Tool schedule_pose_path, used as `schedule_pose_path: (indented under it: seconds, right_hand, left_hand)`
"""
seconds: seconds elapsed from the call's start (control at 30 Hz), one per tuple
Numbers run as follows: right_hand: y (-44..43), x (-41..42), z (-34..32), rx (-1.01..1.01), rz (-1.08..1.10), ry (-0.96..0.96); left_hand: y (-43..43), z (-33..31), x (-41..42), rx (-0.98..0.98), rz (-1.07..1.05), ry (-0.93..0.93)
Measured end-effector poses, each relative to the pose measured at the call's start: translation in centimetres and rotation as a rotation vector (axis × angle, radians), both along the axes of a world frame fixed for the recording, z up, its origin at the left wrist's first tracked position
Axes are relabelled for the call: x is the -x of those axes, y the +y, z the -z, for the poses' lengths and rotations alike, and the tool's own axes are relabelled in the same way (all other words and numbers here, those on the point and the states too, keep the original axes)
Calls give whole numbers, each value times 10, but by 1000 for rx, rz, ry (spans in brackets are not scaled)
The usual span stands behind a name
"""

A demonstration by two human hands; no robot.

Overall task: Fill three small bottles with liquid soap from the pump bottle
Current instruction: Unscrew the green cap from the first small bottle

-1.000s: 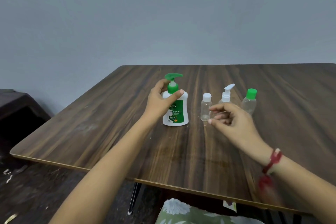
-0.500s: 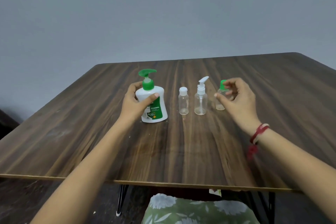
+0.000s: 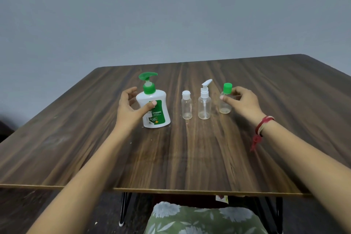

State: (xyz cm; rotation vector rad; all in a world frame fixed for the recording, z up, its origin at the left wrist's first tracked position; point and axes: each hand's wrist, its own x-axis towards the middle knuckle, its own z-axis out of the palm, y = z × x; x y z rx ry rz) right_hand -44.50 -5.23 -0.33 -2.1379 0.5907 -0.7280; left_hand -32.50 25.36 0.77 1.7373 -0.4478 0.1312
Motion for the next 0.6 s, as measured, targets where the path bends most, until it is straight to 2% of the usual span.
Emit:
schedule_pose_path:
  seconds: [0.13, 0.27, 0.37, 0.47, 0.6]
  right_hand:
    - [14, 18, -15, -36, -19, -169]
    - [55, 42, -35, -24, -209, -277]
    - [93, 46, -41, -32, -404, -317]
    - [119, 42, -37, -58, -558, -313]
    - [130, 44, -32, -83, -642, -335]
  left_hand:
    - [10, 1, 13, 37, -201, -141]
    - [15, -14, 38, 113, -483, -556]
    - [4, -36, 63, 130, -344, -835]
    - [-20, -51, 99, 51, -29, -791]
    - [-41, -45, 115, -69, 226, -470]
